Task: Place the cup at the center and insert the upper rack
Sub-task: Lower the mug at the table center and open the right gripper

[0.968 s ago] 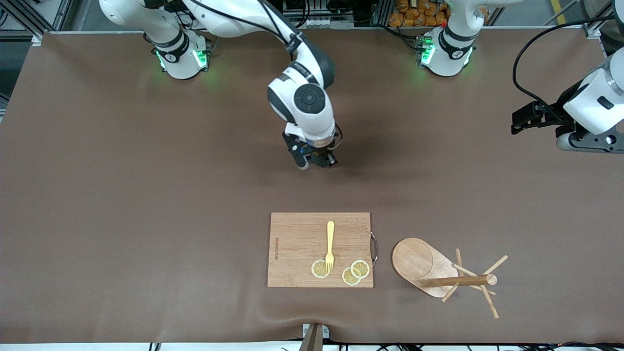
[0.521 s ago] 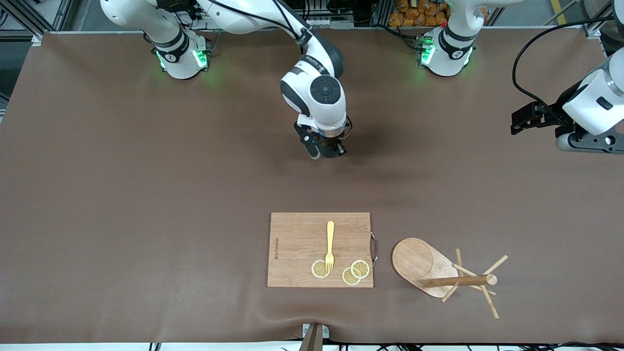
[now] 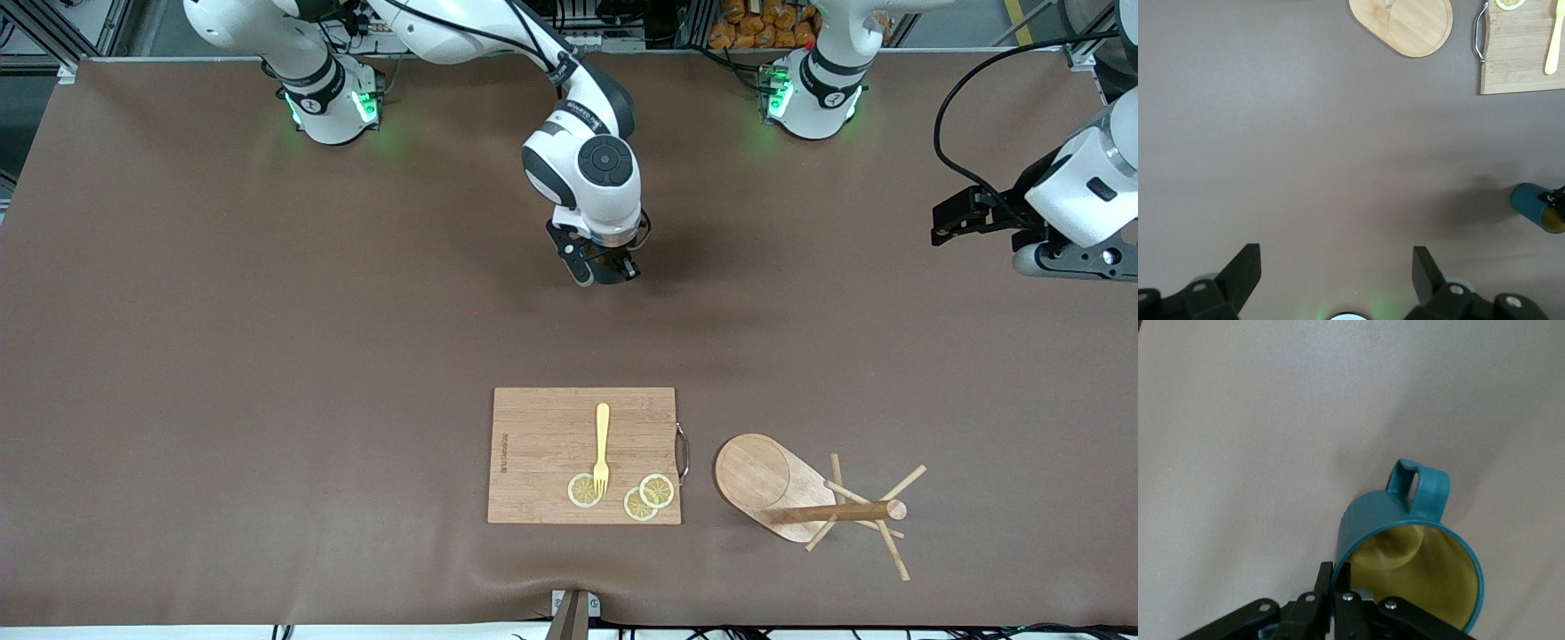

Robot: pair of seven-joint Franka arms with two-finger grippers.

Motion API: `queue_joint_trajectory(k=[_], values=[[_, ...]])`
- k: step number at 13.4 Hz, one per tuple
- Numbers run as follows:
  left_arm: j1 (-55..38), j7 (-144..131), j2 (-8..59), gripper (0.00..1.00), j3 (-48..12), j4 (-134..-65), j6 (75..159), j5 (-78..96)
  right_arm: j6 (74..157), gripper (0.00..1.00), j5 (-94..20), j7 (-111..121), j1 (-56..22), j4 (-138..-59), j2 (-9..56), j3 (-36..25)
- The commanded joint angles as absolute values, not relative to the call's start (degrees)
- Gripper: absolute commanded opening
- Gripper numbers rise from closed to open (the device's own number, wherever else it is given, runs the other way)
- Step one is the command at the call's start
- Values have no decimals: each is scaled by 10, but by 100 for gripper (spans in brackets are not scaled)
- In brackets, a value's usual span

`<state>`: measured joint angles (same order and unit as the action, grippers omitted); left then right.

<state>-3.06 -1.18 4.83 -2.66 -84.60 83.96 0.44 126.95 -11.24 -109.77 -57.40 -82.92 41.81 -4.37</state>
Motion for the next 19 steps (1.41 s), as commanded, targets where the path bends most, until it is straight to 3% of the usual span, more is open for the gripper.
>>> queue_joint_trajectory(k=[1, 4, 6, 7, 10, 13, 19], values=[[-29, -4, 47, 100, -28, -845, 839, 14, 1266, 0, -120, -1111, -582, -809, 429, -51], [-29, -4, 47, 100, -28, -845, 838, 14, 1266, 2, -120, -1110, -582, -809, 429, -51], [-29, -4, 47, 100, -28, -846, 838, 14, 1265, 18, -120, -1108, -582, -809, 429, -51], [-29, -4, 47, 100, -28, -846, 838, 14, 1265, 36, -120, -1108, -582, -809, 429, -51], [-30, -4, 47, 100, -28, -846, 838, 14, 1259, 41, -121, -1108, -577, -809, 425, -51], [-29, -1, 47, 100, -30, -846, 838, 16, 1257, 87, -123, -1108, -574, -808, 418, -51], [-28, -3, 47, 100, -32, -850, 838, 27, 1152, 93, -125, -1104, -554, -756, 397, -50]])
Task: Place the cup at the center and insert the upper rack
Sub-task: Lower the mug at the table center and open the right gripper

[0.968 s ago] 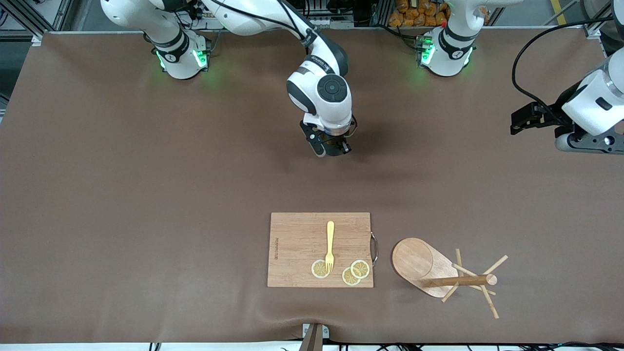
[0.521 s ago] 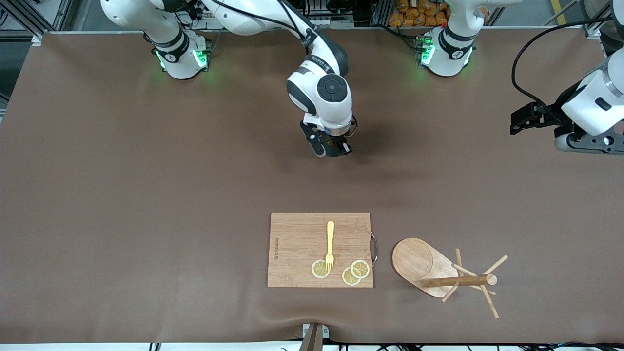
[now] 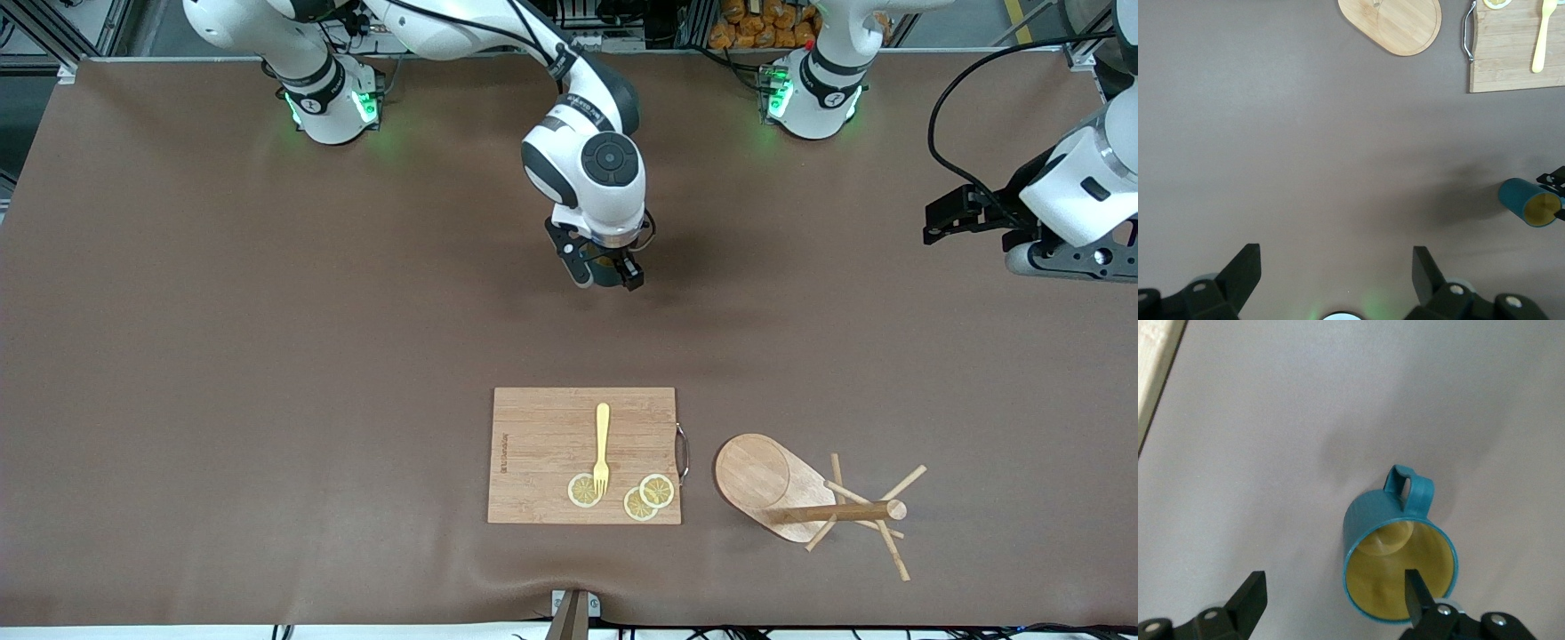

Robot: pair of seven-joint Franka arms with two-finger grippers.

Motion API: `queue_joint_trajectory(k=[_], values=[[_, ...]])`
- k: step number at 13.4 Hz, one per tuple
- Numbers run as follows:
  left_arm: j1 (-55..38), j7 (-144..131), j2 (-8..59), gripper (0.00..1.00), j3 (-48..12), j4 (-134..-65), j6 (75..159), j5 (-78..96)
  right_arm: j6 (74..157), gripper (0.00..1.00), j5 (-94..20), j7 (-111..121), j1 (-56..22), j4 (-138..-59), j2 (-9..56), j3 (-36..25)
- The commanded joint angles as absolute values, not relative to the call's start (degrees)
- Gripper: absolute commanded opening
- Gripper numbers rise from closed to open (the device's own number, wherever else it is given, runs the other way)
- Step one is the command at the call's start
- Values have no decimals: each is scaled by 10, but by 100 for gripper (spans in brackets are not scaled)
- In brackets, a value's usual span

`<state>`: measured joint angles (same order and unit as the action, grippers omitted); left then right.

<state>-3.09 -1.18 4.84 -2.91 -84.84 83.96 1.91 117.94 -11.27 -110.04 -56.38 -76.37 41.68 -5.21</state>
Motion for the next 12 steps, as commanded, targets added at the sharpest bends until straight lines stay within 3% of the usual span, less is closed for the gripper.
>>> queue_joint_trajectory(k=[1, 2, 12], values=[[-28, -5, 47, 100, -33, -850, 838, 27, 1140, 95, -125, -1100, -546, -756, 384, -50], [-28, -6, 47, 100, -35, -850, 839, 27, 1128, 100, -126, -1100, -539, -756, 375, -49], [-29, -48, 46, 100, -71, -865, 859, 23, 985, 100, -124, -952, -429, -761, 269, -51]])
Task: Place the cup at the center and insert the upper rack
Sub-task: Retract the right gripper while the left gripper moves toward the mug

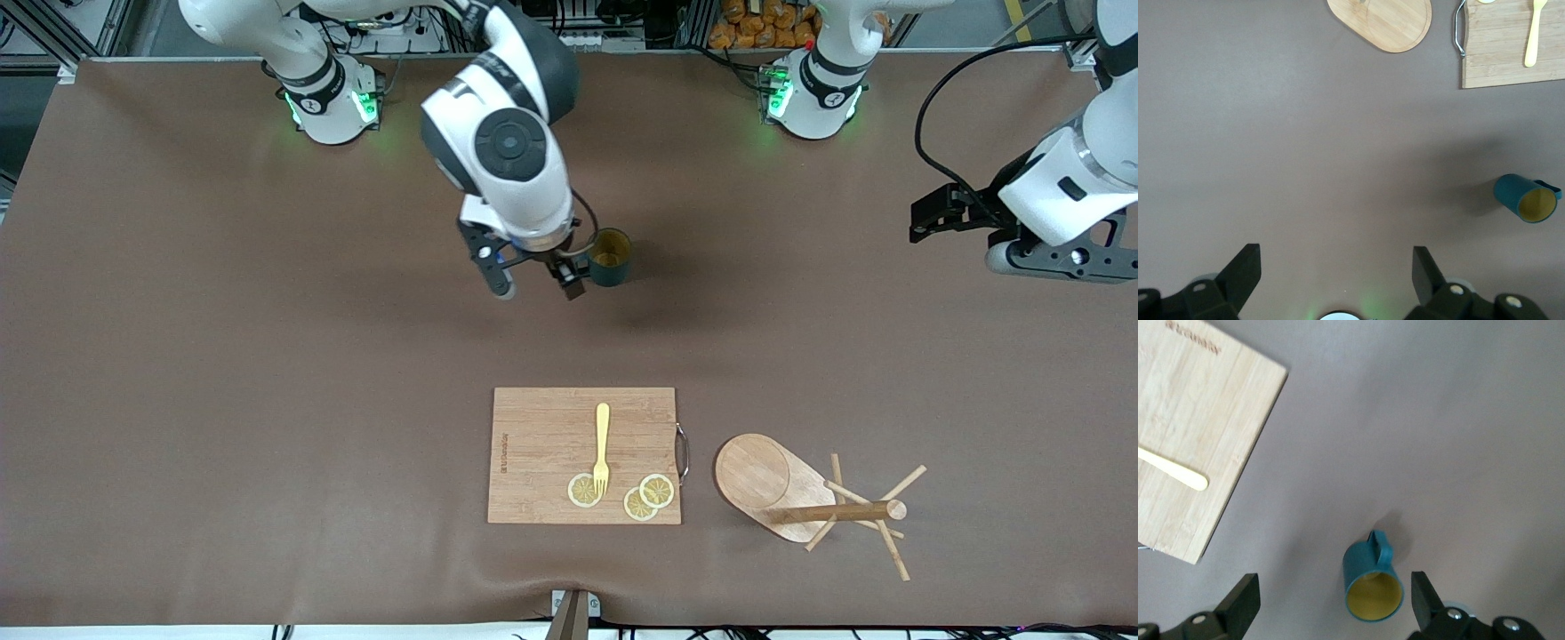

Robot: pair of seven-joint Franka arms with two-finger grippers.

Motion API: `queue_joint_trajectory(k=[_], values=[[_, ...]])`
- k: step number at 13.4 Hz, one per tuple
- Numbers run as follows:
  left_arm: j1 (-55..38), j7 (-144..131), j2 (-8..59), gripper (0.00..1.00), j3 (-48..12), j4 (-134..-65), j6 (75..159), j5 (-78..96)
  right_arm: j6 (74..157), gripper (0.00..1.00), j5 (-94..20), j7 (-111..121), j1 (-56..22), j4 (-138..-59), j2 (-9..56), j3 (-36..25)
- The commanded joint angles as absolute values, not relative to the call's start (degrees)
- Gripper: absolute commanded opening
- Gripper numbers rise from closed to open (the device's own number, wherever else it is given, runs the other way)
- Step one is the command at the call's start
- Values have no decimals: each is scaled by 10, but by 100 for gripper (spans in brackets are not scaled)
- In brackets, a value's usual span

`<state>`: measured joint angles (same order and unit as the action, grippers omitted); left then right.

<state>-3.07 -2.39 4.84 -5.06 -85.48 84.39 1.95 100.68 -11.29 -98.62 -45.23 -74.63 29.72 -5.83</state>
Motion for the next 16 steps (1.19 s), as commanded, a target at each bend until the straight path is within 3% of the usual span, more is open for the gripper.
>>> queue_joint_trajectory(k=[1, 3, 6, 8, 10, 16], values=[[-30, -63, 47, 100, -80, -866, 862, 22, 968, 100, -124, -934, -413, -761, 262, -50], [-31, -84, 47, 100, -102, -869, 867, 21, 942, 100, -125, -898, -372, -761, 244, -41], [-32, -140, 48, 100, -143, -874, 880, 20, 908, 100, -119, -838, -215, -761, 217, 91], [-33, -163, 57, 100, -171, -875, 888, 18, 885, 100, -116, -782, -144, -761, 205, 135], [-52, -168, 77, 100, -200, -870, 888, -6, 854, 100, -115, -711, -102, -761, 192, 137], [-164, -301, 119, 100, -202, -865, 909, -26, 781, 100, -108, -488, -2, -761, 152, 136]])
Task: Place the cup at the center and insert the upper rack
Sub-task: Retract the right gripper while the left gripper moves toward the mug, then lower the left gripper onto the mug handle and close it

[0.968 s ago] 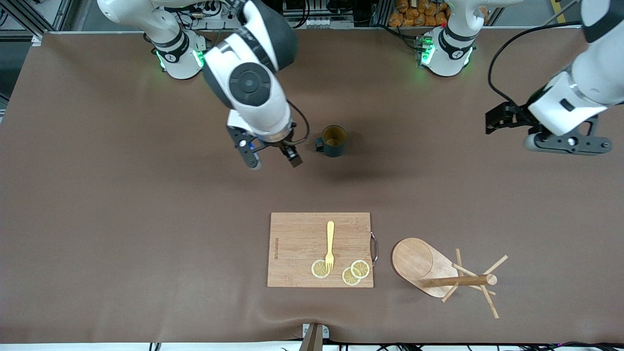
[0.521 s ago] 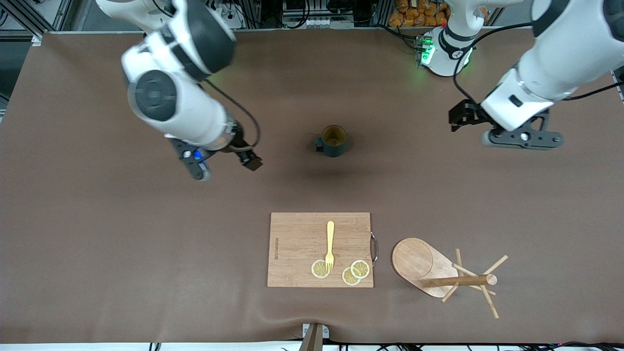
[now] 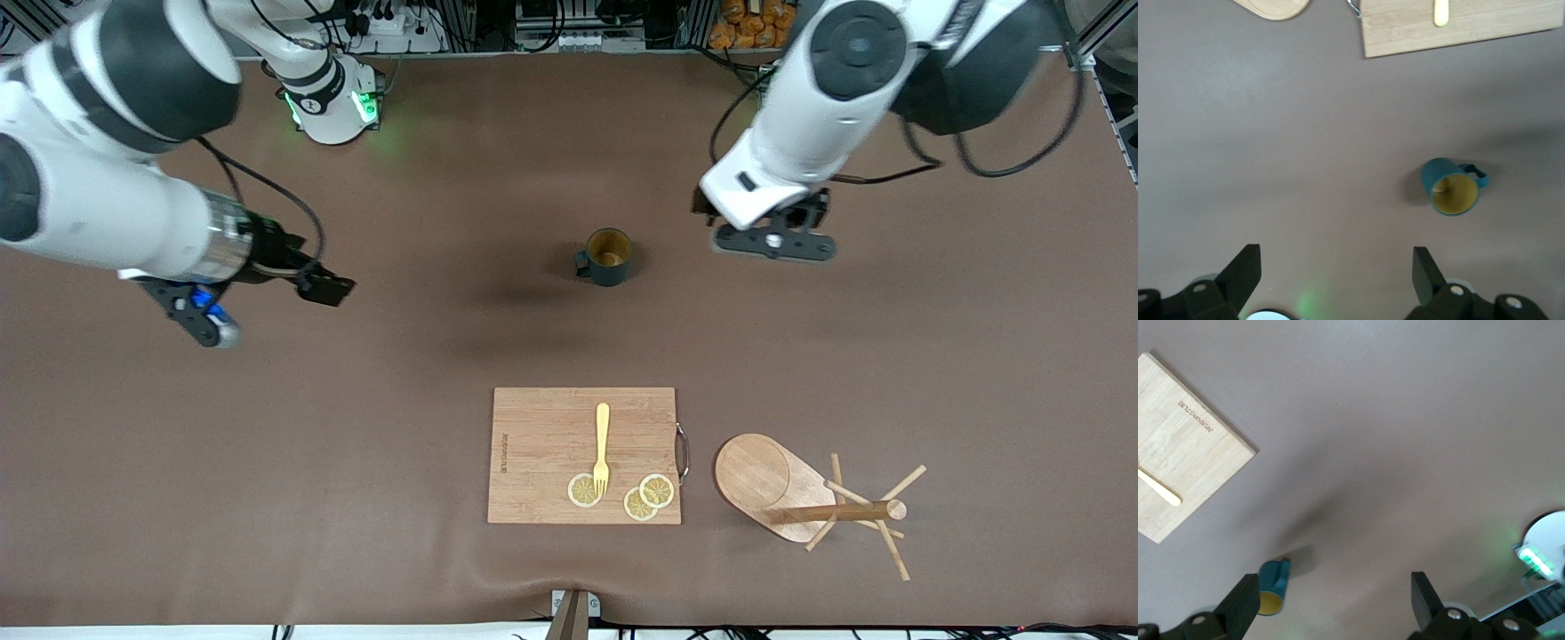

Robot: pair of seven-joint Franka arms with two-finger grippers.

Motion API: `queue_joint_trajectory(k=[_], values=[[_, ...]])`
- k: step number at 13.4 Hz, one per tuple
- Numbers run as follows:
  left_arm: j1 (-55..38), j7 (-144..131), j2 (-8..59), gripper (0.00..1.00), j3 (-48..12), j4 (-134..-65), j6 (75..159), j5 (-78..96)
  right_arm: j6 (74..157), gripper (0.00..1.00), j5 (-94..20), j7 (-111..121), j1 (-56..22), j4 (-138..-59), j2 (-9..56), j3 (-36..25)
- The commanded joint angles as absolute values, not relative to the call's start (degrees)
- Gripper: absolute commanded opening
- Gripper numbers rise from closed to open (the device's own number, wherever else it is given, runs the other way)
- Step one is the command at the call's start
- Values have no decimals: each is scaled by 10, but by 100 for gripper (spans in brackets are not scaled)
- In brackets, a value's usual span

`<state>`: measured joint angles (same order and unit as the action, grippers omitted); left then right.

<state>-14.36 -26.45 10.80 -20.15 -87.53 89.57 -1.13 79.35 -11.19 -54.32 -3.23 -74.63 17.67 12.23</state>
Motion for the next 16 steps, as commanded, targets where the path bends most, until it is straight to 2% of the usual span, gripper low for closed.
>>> queue_joint_trajectory(k=[1, 5, 8, 10, 12, 14, 16], values=[[-182, -322, 125, 100, -201, -865, 916, -26, 774, 100, -90, -449, 5, -762, 140, 134], [-235, -407, 147, 100, -200, -865, 959, -30, 751, 100, -49, -299, 54, -763, 105, 134], [-298, -495, 182, 100, -201, -862, 1002, -82, 749, 100, 1, -201, 54, -779, 61, 127], [-335, -567, 221, 100, -201, -839, 1017, -125, 752, 100, 0, -139, 49, -794, 33, 95], [-387, -643, 253, 100, -201, -831, 1020, -175, 771, 100, -4, -120, 47, -829, -4, 84], [-423, -716, 284, 100, -196, -829, 1036, -227, 823, 100, -4, -118, 29, -888, -46, 67], [-452, -783, 314, 100, -195, -828, 1057, -272, 845, 100, 1, -118, 7, -899, -52, 47]])
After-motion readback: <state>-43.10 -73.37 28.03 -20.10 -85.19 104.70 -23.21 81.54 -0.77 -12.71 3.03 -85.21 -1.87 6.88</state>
